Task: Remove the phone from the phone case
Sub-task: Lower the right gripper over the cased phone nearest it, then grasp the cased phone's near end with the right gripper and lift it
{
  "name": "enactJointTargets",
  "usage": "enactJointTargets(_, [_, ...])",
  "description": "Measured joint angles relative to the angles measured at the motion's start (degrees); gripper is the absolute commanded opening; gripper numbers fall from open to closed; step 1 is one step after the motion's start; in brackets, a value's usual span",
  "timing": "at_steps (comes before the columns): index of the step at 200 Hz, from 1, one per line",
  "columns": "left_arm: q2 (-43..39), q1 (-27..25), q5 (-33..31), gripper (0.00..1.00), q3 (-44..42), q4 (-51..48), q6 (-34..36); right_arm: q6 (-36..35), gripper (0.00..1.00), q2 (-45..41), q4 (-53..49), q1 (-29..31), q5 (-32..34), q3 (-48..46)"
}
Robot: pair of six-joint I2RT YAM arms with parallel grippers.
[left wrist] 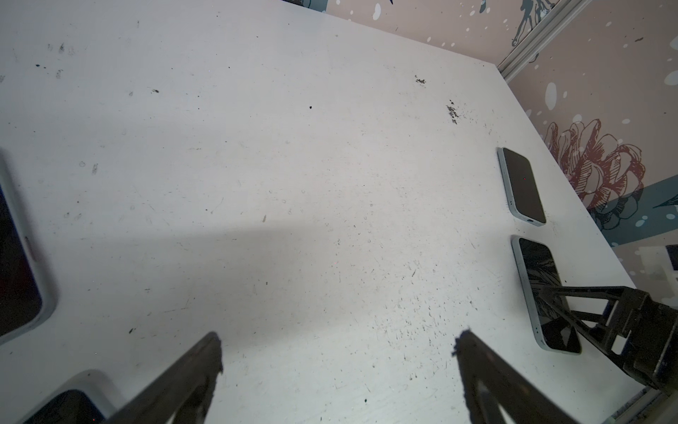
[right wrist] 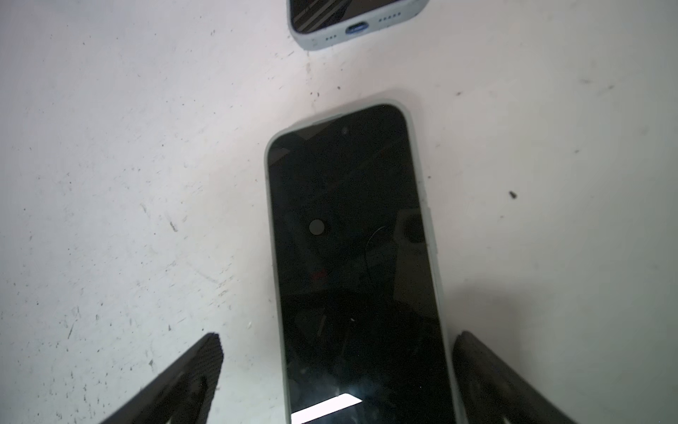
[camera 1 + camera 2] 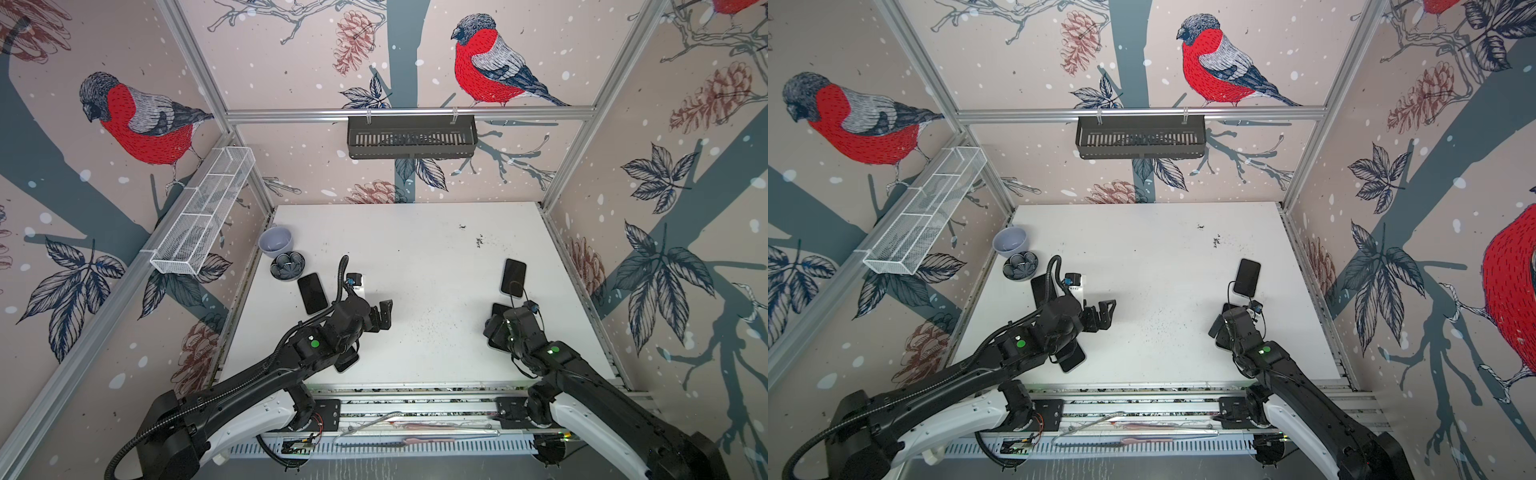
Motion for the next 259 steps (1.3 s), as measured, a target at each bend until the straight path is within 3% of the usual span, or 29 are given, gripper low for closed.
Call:
enactJointTargets(71, [-0.09, -0.02, 0.09, 0.99, -0.44, 0.83, -0.15, -1.16, 1.0, 12.5, -1.62, 4.11, 2.32, 5.77])
enactJointTargets(116, [-0.37, -0.02, 0.07, 0.98, -0.44, 0.83, 0.11, -1.4, 1.0, 15.45, -2.21, 5.14, 3.48, 7.1])
enactJointTargets(158, [-2.34, -0.02, 0.02, 0.98, -0.66, 0.81, 0.31, -1.77, 0.89, 19.1, -3.69, 5.49, 4.57, 8.96])
enactJointTargets(191, [-4.13, -0.02, -0.09, 0.98, -1.51, 0.79, 0.94, -2.32, 0.88, 22.6, -5.18, 6.45, 5.92, 11.02])
enactJointTargets(259, [-5.22, -0.02, -0.17, 0.99, -2.14, 0.79, 0.96, -2.38, 0.71, 20.81, -5.16, 6.97, 5.95, 10.08])
